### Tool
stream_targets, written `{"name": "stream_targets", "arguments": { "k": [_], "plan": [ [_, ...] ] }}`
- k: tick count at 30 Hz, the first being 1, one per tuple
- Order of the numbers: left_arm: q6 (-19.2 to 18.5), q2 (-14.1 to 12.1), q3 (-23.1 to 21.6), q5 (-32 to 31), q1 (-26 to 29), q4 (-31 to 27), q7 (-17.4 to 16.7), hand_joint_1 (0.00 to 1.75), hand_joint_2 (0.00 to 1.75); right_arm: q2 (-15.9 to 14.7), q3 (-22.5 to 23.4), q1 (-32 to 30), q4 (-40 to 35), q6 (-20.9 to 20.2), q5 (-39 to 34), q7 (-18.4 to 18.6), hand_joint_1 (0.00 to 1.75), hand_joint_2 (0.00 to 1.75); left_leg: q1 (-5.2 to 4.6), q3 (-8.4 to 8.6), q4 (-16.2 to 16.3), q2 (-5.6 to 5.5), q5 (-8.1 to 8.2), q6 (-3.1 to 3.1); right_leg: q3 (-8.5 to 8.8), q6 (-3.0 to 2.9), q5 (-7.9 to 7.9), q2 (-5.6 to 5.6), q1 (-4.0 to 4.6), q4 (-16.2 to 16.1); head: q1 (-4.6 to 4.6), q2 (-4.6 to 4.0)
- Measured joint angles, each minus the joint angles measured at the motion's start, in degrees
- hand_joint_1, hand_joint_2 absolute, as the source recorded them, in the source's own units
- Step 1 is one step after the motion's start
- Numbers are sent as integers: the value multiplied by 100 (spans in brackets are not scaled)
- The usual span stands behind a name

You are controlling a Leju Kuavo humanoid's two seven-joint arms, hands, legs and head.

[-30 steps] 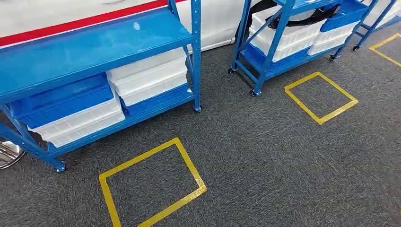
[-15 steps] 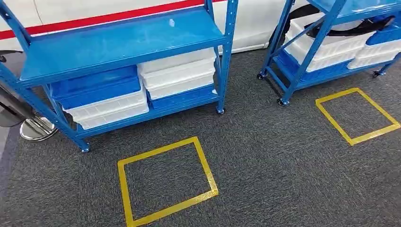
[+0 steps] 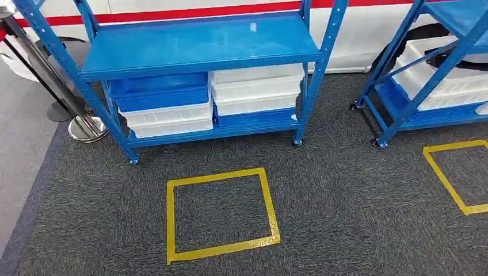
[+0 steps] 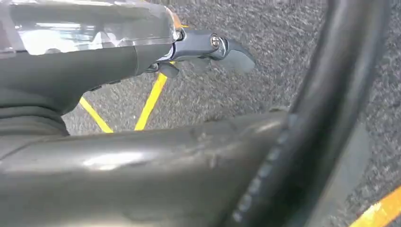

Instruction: Take the parts from the cabinet and place them on the table.

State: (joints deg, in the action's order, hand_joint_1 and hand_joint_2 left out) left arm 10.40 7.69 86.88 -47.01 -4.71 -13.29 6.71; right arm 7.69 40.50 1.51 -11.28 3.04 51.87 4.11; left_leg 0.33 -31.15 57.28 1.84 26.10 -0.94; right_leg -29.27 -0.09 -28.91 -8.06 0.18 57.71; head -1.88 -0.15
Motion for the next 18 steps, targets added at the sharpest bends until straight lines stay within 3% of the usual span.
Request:
{"name": "stream_targets", "arguments": {
  "k": [1,2,3,4,5,6,7,8,9,10,11,14,15,16,17,18],
  "plan": [
    [0,7,0,0,1,0,0,0,0,-2,0,-10,2,2,2,11,0,0,19,23,-28,-46,-31,-25,-6,43,-83,299,-44,91,4,0],
    [0,7,0,0,-8,0,-2,0,0,-2,0,-27,2,2,2,9,0,0,27,3,-30,-99,-50,-65,-141,63,-287,595,-54,362,2,0],
    [0,7,-2,0,-29,0,0,0,0,-2,0,-40,2,2,2,9,0,0,27,-19,-30,-161,-55,-78,-350,74,-524,720,-69,777,2,0],
    [-2,7,-2,0,-42,0,0,0,0,-2,0,-46,2,2,2,11,0,0,24,-39,-29,-234,-62,-88,-602,87,-752,768,-83,1285,2,0],
    [0,4,-2,0,-40,0,0,0,0,-2,0,-52,2,-2,2,11,0,0,21,-50,-25,-307,-64,-88,-781,99,-851,780,-89,1630,2,0],
    [0,4,-2,0,-38,0,0,0,0,-2,0,-60,2,-2,2,13,0,0,22,-51,-18,-393,-66,-85,-853,110,-800,781,-97,1744,2,0],
    [0,4,0,-2,-29,0,0,0,0,-2,0,-64,2,-2,2,15,0,0,24,-47,-11,-483,-66,-80,-792,115,-607,785,-109,1577,2,0],
    [-2,4,-2,-2,-24,0,0,0,0,-4,0,-65,2,-2,2,15,0,0,27,-40,4,-562,-63,-74,-635,114,-343,805,-122,1217,2,0],
    [-2,7,-2,-9,-24,0,4,0,0,-6,0,-69,2,-2,2,15,0,0,30,-36,23,-645,-53,-56,-419,105,-59,885,-139,735,2,0],
    [-18,9,-2,-17,-29,0,15,0,0,-15,2,-97,2,-2,2,15,0,0,33,-53,48,-655,-35,-31,-213,85,164,1016,-153,247,4,0],
    [-22,11,-2,-15,-31,0,28,0,0,-17,7,-97,2,13,-15,11,0,0,-12,-70,99,-708,-20,3,-187,72,77,1070,-130,137,4,0],
    [-59,11,-2,20,16,0,77,0,0,-17,39,-29,2,153,-50,0,0,0,16,-111,71,-776,-42,118,-199,12,79,1039,-100,120,2,0],
    [-81,9,-2,20,20,0,94,0,0,-15,39,-23,2,155,-57,0,0,0,17,-129,76,-805,-28,158,-186,-35,99,1010,-143,73,0,0],
    [-98,15,-2,17,21,2,107,0,0,-13,46,-25,2,155,-61,0,0,0,33,-132,163,-638,37,177,-161,-77,115,953,-153,42,2,0],
    [-98,24,-2,9,8,7,107,0,0,-13,59,-53,2,157,-66,2,0,0,24,-240,392,-427,202,196,-161,-128,108,928,-145,41,0,0],
    [-98,26,-2,7,-13,7,114,0,0,-13,81,-69,2,157,-72,2,0,0,35,-432,788,-321,423,214,-166,-155,96,880,-130,44,0,0]
  ]
}}
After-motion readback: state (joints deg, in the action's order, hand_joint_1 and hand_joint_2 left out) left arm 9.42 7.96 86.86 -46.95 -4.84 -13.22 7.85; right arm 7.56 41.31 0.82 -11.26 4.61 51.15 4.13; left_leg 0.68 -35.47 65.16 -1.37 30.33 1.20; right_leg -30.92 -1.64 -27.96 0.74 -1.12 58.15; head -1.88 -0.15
